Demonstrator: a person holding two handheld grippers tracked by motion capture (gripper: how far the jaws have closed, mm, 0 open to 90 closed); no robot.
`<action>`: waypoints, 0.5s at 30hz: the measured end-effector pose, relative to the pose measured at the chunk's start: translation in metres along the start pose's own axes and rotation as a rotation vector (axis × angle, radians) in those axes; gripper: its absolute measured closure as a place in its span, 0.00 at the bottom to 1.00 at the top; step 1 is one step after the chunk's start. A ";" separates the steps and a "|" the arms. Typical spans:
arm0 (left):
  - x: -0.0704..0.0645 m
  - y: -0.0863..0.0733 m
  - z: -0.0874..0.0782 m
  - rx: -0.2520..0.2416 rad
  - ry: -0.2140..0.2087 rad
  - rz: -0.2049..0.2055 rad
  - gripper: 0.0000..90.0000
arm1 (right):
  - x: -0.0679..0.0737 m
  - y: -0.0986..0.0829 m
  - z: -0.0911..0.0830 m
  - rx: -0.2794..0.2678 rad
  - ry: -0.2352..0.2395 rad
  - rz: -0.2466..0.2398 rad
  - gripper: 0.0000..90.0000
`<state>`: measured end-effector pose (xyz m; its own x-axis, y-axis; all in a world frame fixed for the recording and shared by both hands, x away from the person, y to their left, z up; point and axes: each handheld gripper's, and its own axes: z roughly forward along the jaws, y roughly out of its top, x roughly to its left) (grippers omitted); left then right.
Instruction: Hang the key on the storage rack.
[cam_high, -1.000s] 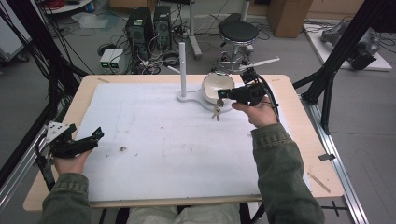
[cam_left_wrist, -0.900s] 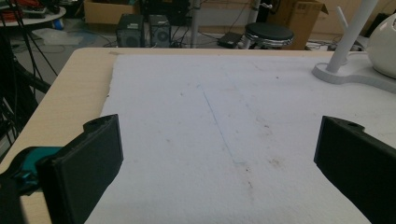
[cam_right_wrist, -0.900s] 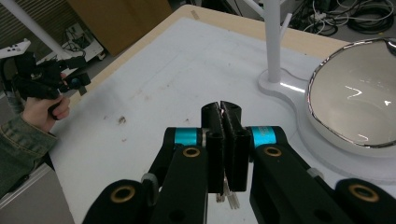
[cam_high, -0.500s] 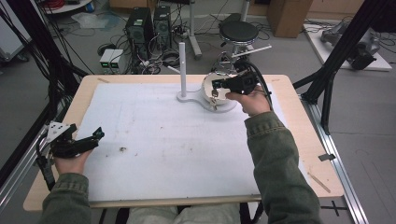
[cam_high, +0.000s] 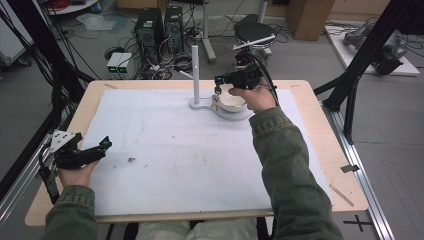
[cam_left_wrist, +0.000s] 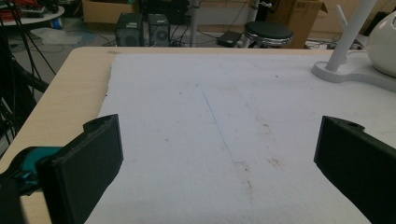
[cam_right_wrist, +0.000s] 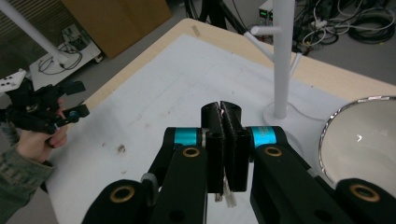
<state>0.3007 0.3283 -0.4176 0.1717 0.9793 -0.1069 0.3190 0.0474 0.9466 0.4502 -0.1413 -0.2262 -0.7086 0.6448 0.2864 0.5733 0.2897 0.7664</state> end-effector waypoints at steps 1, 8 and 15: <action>0.000 0.000 0.000 0.002 0.001 0.001 0.02 | 0.001 0.003 0.001 -0.002 0.007 0.001 0.98; 0.000 0.000 0.000 0.000 -0.001 -0.003 0.02 | 0.007 0.020 0.007 0.002 -0.003 -0.006 0.98; 0.000 0.000 0.000 0.001 -0.003 -0.001 0.02 | 0.006 0.031 0.011 -0.011 0.006 0.000 0.98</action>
<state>0.3008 0.3280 -0.4175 0.1737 0.9787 -0.1089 0.3202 0.0485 0.9461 0.4681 -0.1204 -0.2068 -0.7109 0.6407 0.2900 0.5692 0.2820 0.7724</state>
